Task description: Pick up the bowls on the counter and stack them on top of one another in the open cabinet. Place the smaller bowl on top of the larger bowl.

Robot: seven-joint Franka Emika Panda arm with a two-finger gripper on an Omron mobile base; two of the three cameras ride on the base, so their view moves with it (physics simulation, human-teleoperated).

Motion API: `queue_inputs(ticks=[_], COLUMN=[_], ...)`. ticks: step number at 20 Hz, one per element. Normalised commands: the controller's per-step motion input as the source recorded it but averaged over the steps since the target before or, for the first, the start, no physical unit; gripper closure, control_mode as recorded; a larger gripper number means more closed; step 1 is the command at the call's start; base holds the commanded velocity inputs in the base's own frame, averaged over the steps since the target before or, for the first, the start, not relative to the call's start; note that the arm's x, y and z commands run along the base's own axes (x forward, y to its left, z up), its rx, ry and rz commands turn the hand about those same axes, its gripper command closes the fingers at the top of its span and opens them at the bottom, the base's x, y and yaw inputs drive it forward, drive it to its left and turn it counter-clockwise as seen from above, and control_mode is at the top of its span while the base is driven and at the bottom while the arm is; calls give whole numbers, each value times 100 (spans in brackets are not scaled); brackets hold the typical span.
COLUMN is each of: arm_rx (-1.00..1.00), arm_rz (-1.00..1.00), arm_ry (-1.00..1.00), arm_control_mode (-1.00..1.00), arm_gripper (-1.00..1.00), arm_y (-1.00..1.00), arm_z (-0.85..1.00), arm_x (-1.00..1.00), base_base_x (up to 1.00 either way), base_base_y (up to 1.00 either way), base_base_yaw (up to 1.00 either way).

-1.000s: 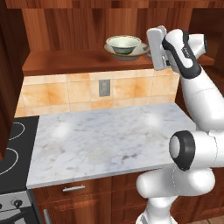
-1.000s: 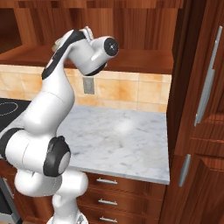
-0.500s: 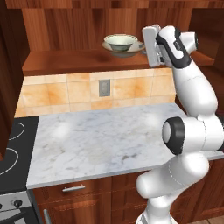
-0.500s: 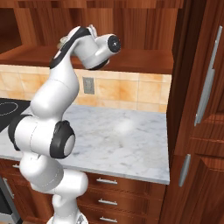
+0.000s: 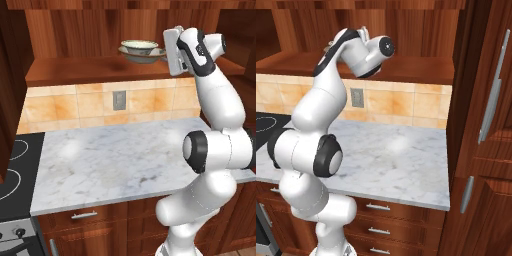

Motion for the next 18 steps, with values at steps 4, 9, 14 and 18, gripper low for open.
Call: queue_inputs(ticks=[4, 9, 14, 18], arm_rx=[0, -1, -2, -2], arm_rz=[0, 0, 0, 0], arm_ry=[-2, -4, -3, 0], arm_control_mode=[-100, -100, -100, -100], arm_gripper=[100, 100, 100, 100], arm_y=[8, 11, 12, 12], arm_z=[0, 0, 0, -5], arm_x=[8, 0, 0, 0], base_base_x=[0, 0, 0, 0], base_base_y=[0, 0, 0, 0], base_base_yaw=[0, 0, 0, 0])
